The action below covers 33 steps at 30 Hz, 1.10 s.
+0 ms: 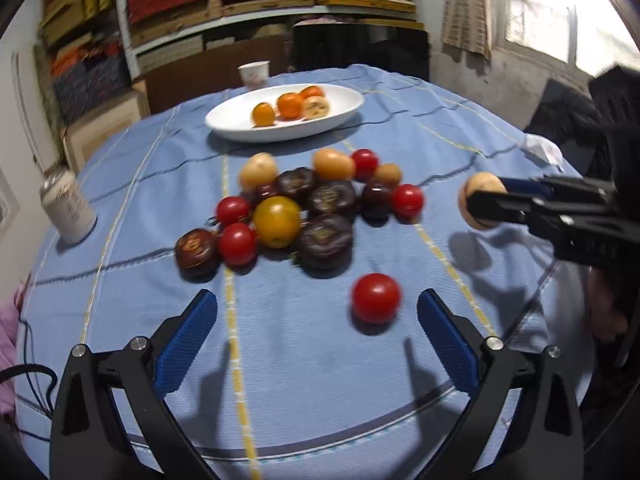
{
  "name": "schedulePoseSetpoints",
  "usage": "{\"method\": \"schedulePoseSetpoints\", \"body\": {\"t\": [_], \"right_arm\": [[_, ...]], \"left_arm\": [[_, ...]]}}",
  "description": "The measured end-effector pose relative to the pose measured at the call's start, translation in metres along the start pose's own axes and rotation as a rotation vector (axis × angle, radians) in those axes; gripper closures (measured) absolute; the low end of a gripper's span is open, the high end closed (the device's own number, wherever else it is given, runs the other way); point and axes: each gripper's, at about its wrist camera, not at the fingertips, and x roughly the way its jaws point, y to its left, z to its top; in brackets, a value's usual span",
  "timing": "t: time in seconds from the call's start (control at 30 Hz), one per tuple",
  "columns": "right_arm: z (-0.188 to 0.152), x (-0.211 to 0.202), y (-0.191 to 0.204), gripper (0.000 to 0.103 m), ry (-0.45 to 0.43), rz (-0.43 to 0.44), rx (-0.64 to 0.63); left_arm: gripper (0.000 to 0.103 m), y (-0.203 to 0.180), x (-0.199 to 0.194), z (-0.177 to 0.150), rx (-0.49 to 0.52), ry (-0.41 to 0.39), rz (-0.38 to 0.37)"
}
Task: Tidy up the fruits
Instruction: 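Grasp the cream speckled fruit from the cluster with the right tool, then grasp a red tomato with the left tool while the right tool holds the speckled fruit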
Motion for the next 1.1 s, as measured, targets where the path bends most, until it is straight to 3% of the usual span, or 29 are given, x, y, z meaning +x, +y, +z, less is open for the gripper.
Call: {"method": "schedulePoseSetpoints", "body": {"t": [0.07,0.3,0.37,0.43,0.7,0.87,1.1], "right_arm": [[-0.001,-0.002,-0.007,0.066,-0.006,-0.001,0.012],[-0.002,-0.005,-0.014,0.066,-0.017,0.029,0.032],[-0.002,-0.007,-0.015,0.066,-0.021,0.031,0.037],[-0.002,-0.008,-0.014,0.066,-0.027,0.035,0.037],[-0.002,-0.01,-0.014,0.066,-0.038,0.047,0.034],[-0.002,-0.011,-0.014,0.066,-0.037,0.043,0.04],[-0.002,-0.011,-0.012,0.065,-0.043,0.033,0.043]], "left_arm": [[0.005,-0.008,0.005,0.003,0.015,0.013,0.027],[0.006,-0.002,0.016,0.01,-0.055,0.057,0.008],[0.025,-0.003,0.024,0.01,-0.048,0.098,-0.002],[0.033,-0.005,0.031,0.009,-0.032,0.133,-0.004],[0.033,-0.012,0.032,0.009,0.011,0.142,0.019],[0.045,-0.02,0.032,0.009,0.052,0.134,0.011],[0.045,-0.025,0.031,0.009,0.076,0.126,0.037]]}}
